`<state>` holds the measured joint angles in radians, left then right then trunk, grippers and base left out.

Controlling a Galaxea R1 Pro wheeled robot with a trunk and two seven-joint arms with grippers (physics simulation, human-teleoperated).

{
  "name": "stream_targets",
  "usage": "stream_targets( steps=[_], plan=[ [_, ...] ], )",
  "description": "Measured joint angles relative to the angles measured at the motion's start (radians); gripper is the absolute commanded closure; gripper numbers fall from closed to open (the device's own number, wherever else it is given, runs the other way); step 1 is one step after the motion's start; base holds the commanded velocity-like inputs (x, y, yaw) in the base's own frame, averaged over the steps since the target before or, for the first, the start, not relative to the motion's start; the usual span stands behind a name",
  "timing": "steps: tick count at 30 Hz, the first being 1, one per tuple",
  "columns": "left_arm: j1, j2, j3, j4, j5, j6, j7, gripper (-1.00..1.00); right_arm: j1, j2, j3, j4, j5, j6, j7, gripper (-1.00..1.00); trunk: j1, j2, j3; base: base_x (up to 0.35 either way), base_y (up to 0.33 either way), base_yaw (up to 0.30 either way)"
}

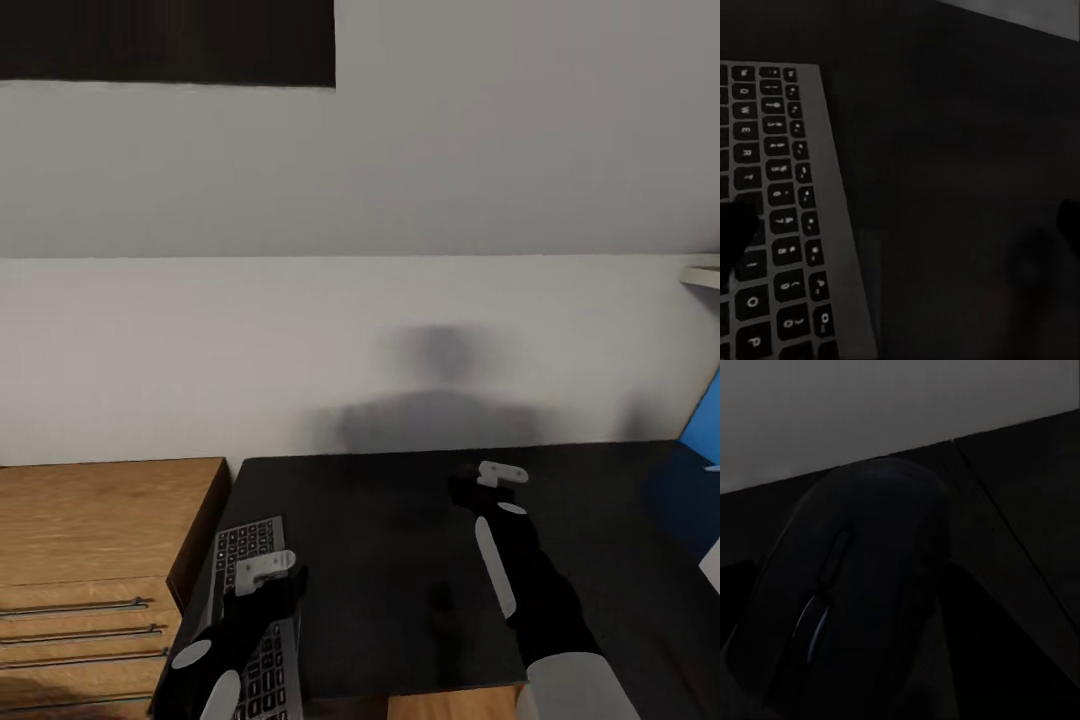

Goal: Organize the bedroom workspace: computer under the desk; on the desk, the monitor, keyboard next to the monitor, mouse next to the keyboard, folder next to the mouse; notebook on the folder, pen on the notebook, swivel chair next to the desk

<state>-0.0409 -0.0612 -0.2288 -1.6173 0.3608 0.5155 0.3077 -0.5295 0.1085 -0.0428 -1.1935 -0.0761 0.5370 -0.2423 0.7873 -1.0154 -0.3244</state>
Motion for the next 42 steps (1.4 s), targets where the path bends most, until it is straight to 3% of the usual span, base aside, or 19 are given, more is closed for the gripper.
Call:
stream_targets(
  steps=[9, 14, 18, 24, 30, 34, 42],
  plan=[
    [0.0, 0.0, 0.019, 0.0, 0.001, 0.0, 0.0, -1.0, 0.001, 0.0, 0.019, 0.002, 0.001, 0.0, 0.0, 1.0, -0.035, 0.063, 0.022, 0.0, 0.0, 0.25],
    [0.0, 0.001, 0.03, 0.0, 0.001, 0.0, 0.0, -1.0, 0.001, 0.0, 0.064, 0.003, 0.001, 0.0, 0.003, 1.0, -0.054, 0.098, 0.034, 0.0, 0.0, 0.25],
    [0.0, 0.001, 0.069, 0.0, 0.002, 0.001, -0.001, -1.0, 0.001, 0.0, 0.095, 0.02, 0.002, 0.0, 0.003, 1.0, -0.069, 0.126, 0.044, 0.0, 0.0, 0.25],
    [0.0, -0.001, 0.172, 0.0, 0.012, 0.003, -0.001, -1.0, 0.001, 0.001, 0.107, 0.046, 0.002, 0.0, 0.003, 1.0, -0.092, 0.168, 0.058, 0.0, 0.0, 0.25],
    [0.0, 0.0, 0.248, 0.0, 0.086, 0.001, 0.001, -1.0, 0.001, 0.001, 0.108, 0.049, 0.002, 0.0, 0.004, 1.0, -0.092, 0.168, 0.053, 0.0, 0.0, 0.249],
    [0.0, 0.002, 0.264, 0.0, 0.105, -0.001, 0.001, -1.0, 0.001, 0.001, 0.111, 0.077, 0.0, -0.001, 0.008, 1.0, -0.092, 0.169, 0.049, 0.0, 0.0, 0.234],
    [0.0, 0.002, 0.268, -0.001, 0.107, -0.006, 0.001, -1.0, 0.001, 0.001, 0.113, 0.103, -0.003, -0.007, 0.012, 1.0, -0.092, 0.168, 0.043, 0.0, 0.0, 0.193]
  ],
)
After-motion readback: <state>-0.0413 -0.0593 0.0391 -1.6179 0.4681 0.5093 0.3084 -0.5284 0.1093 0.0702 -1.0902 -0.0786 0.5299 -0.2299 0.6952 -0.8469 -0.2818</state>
